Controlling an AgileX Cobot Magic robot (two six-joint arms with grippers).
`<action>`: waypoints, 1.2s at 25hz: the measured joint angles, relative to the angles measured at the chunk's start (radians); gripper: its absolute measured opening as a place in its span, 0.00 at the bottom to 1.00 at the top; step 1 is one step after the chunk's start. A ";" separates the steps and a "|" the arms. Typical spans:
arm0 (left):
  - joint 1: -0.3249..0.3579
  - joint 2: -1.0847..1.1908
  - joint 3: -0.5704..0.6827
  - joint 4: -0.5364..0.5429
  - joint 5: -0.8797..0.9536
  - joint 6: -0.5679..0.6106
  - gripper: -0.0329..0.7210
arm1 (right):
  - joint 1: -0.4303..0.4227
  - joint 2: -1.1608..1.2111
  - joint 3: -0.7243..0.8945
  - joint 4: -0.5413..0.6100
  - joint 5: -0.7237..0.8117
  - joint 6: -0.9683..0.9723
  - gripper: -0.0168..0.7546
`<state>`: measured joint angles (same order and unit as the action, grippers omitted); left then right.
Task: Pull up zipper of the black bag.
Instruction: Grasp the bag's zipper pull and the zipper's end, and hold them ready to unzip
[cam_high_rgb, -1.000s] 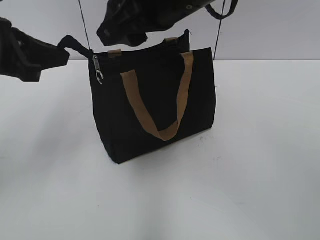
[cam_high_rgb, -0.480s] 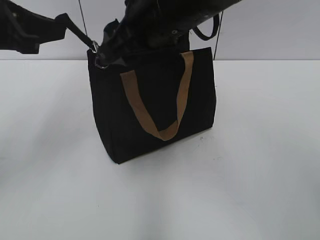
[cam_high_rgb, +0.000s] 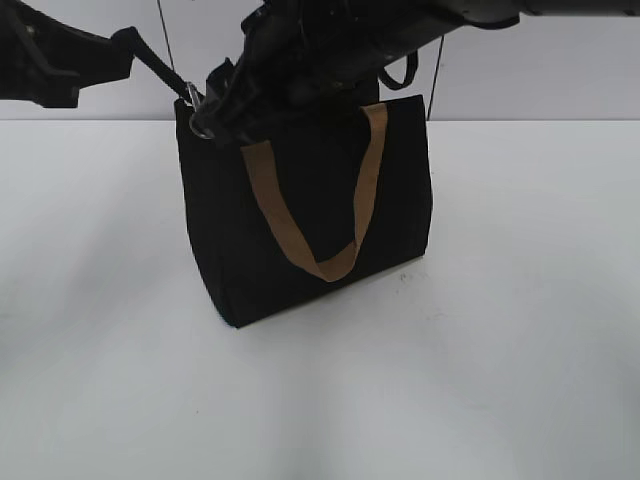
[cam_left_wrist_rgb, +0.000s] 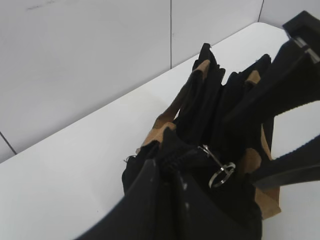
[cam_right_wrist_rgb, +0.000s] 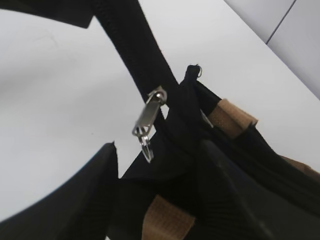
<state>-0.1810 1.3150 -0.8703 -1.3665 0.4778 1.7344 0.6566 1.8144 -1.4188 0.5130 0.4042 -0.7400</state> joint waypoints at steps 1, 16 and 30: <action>0.000 0.000 0.000 0.000 0.000 0.000 0.08 | 0.000 0.005 0.000 0.000 -0.003 -0.012 0.54; 0.000 0.000 0.000 0.000 0.001 0.000 0.08 | 0.039 0.017 0.000 0.000 -0.049 -0.109 0.47; 0.000 0.000 0.000 0.000 0.004 0.000 0.08 | 0.041 0.059 0.000 0.000 -0.088 -0.115 0.37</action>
<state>-0.1810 1.3150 -0.8703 -1.3665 0.4820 1.7344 0.6980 1.8730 -1.4188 0.5130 0.3167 -0.8549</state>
